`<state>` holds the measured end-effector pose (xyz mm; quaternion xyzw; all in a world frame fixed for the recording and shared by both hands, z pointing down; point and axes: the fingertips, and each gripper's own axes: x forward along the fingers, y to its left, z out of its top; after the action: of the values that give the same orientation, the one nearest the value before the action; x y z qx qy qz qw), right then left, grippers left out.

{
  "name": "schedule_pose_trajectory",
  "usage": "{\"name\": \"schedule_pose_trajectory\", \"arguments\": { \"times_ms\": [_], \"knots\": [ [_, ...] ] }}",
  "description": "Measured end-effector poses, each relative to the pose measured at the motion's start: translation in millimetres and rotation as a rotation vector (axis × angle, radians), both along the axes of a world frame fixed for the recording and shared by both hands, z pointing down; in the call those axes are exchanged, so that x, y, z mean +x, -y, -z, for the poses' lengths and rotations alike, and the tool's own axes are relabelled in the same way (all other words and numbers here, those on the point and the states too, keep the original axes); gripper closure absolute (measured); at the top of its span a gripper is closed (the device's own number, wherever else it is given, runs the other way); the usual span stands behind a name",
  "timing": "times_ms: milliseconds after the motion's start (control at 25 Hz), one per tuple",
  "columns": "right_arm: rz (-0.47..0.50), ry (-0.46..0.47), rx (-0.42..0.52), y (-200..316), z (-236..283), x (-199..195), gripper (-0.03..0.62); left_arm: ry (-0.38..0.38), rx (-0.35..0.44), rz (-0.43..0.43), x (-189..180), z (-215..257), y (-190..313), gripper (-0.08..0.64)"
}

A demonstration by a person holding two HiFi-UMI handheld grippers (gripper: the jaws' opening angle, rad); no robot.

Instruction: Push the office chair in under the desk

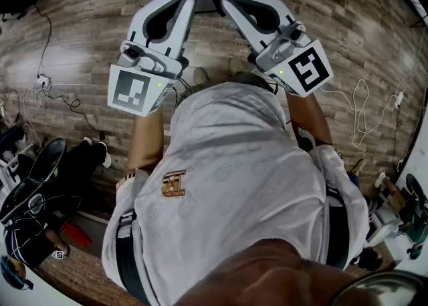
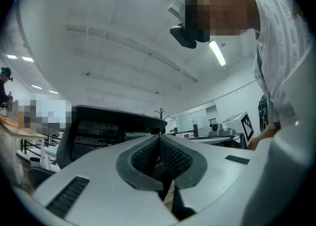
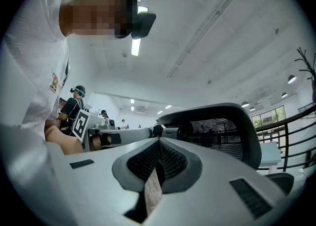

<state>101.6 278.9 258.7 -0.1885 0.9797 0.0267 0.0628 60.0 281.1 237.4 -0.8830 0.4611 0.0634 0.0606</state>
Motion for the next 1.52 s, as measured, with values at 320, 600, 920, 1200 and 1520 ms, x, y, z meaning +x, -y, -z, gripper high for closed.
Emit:
{"name": "schedule_pose_trajectory", "arguments": {
  "times_ms": [320,600,920,1200,1520],
  "knots": [
    [0.034,0.015,-0.007,-8,5,-1,0.558,0.01,-0.001,-0.008,0,-2,-6,0.541],
    [0.014,0.01,-0.011,3,3,7,0.555,0.014,-0.001,-0.011,-3,-3,-2,0.54],
    [-0.007,-0.048,-0.002,12,-6,14,0.555,0.05,0.001,0.015,-23,-8,-1,0.54],
    [-0.028,-0.116,0.03,24,-8,23,0.549,0.127,-0.007,0.018,-41,-13,4,0.496],
    [-0.035,-0.21,0.049,35,-14,32,0.419,0.3,-0.034,0.019,-61,-22,10,0.414]
  ]
}}
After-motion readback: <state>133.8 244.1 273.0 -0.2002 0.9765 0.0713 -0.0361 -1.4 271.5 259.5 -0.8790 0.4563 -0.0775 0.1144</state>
